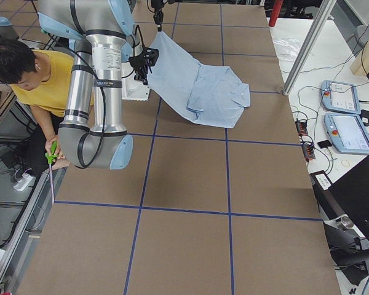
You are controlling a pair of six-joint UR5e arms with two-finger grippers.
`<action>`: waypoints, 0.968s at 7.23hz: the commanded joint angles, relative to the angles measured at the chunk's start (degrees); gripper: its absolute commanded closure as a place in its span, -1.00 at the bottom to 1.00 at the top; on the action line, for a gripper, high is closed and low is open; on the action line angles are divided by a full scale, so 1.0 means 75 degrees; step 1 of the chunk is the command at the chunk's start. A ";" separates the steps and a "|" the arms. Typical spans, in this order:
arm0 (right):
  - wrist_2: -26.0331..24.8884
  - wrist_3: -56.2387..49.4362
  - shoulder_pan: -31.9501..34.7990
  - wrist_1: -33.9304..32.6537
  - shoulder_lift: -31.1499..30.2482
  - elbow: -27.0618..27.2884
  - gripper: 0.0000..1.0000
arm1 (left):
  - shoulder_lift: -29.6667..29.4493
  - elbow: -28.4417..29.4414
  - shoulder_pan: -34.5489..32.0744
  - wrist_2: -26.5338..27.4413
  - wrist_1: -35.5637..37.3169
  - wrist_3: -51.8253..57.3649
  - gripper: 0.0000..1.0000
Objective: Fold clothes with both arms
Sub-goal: 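Lift the hem with both grippers and carry it toward the collar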
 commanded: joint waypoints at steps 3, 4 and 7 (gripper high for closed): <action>0.0338 -0.0999 0.1882 -0.0302 0.1142 -0.0686 1.00 | -0.2501 0.2153 -0.1459 -0.0073 0.1458 0.1035 1.00; 0.0314 -0.1049 0.2456 -0.0303 0.1798 -0.1399 1.00 | -0.2550 0.2810 -0.1693 0.0244 0.0958 0.1024 1.00; 0.0232 -0.1902 0.4016 -0.0198 0.3020 -0.3099 1.00 | -0.2877 0.3786 -0.2817 0.0294 0.0356 0.1350 1.00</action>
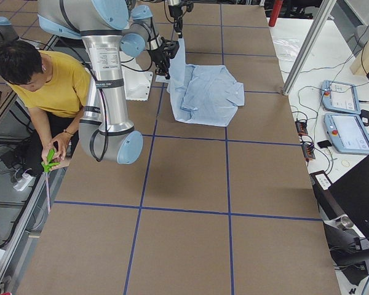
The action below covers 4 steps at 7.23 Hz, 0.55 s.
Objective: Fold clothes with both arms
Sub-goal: 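Lift the hem with both grippers and carry it toward the collar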
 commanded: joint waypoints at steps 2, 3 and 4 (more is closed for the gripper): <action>-0.0121 -0.0840 0.1178 0.1753 0.0808 -0.2733 1.00 | -0.0332 0.1946 -0.0680 0.0480 -0.1638 0.0181 1.00; -0.0121 -0.1050 0.1343 0.2680 0.0808 -0.3682 1.00 | -0.0518 0.3058 -0.0774 0.0518 -0.2796 0.0181 1.00; -0.0121 -0.1075 0.1507 0.3466 0.0797 -0.4458 1.00 | -0.0752 0.4113 -0.0786 0.0530 -0.3701 0.0181 1.00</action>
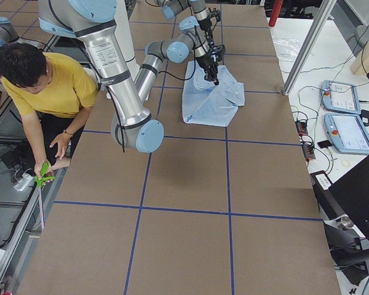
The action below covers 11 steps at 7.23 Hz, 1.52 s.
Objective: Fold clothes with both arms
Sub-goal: 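Lay the hem down near the collar and open both grippers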
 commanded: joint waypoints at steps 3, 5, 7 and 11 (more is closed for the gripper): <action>-0.0121 -0.0105 0.0287 0.2362 -0.0058 -0.2796 1.00 | -0.0418 0.2903 -0.0074 0.0679 -0.2193 0.0016 1.00; -0.0121 -0.0035 0.0031 0.2437 -0.0117 -0.2964 1.00 | -0.0372 0.3176 -0.0074 0.0763 -0.2439 0.0260 1.00; -0.0121 -0.0011 0.0018 0.2448 -0.0140 -0.2872 1.00 | -0.0336 0.3177 -0.0098 0.0763 -0.2440 0.0309 1.00; -0.0121 -0.0093 -0.0017 0.2448 -0.0175 -0.2859 1.00 | -0.0325 0.3165 -0.0483 0.0704 -0.2522 0.1150 1.00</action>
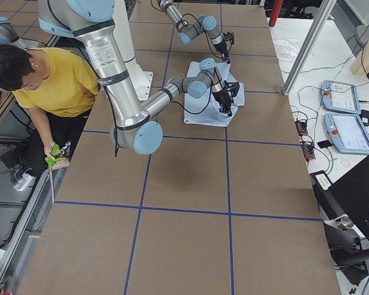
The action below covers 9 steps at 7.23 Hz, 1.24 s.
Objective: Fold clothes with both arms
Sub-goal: 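Lay the hem down near the collar and open both grippers, then lower the left gripper to the folded shirt's side nearest it while the right gripper rises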
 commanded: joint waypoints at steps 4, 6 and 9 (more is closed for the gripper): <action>0.0000 -0.0019 -0.0074 0.0000 -0.0122 0.0028 -1.00 | 0.0113 -0.0020 -0.0204 -0.0043 -0.0289 0.0535 -1.00; 0.0338 -0.0683 0.0229 -0.0023 -0.0157 0.0285 -1.00 | 0.0404 -0.0288 -0.0216 -0.1126 -0.0675 0.0910 -1.00; 0.0937 -0.1016 0.0477 -0.0012 -0.0297 0.0508 -1.00 | 0.2159 -0.2031 0.0436 -0.1813 -0.1228 0.0340 -1.00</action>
